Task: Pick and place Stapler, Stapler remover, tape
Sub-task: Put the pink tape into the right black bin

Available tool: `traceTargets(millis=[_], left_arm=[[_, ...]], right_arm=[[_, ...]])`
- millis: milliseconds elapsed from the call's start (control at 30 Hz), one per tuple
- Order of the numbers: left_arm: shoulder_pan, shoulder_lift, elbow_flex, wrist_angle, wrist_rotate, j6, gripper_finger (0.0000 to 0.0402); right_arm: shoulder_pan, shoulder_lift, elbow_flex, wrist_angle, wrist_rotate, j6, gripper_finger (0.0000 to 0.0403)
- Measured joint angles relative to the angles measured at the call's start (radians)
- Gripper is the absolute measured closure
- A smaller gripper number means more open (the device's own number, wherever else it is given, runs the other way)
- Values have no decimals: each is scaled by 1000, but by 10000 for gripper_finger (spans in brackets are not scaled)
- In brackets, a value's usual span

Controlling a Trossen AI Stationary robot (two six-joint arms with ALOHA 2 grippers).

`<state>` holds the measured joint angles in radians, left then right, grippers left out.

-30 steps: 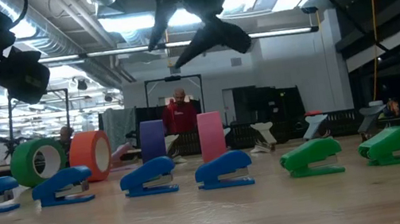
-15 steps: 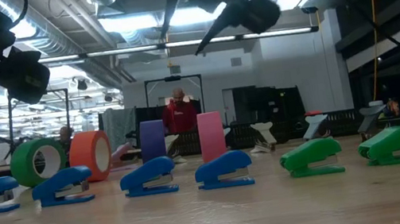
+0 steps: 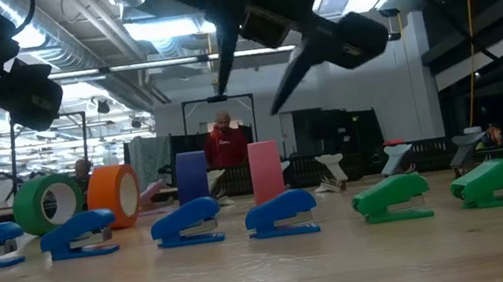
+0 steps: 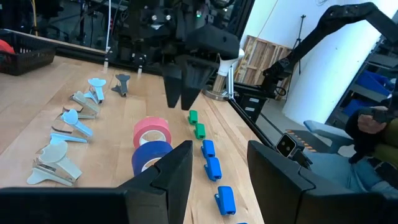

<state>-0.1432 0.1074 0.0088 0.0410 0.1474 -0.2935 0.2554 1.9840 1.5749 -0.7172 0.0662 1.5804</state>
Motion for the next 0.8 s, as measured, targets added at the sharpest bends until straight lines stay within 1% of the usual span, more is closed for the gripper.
traceTargets(millis=[300,433,800], left_arm=[[0,0,0,0,0,0,251],[0,0,0,0,0,0,251],[0,0,0,0,0,0,251]], right_arm=[[0,3,0,-40,-8,17,178],[-2,30,0,-71,-7,17,178],[-25,40,0,-63,-7,13,178]])
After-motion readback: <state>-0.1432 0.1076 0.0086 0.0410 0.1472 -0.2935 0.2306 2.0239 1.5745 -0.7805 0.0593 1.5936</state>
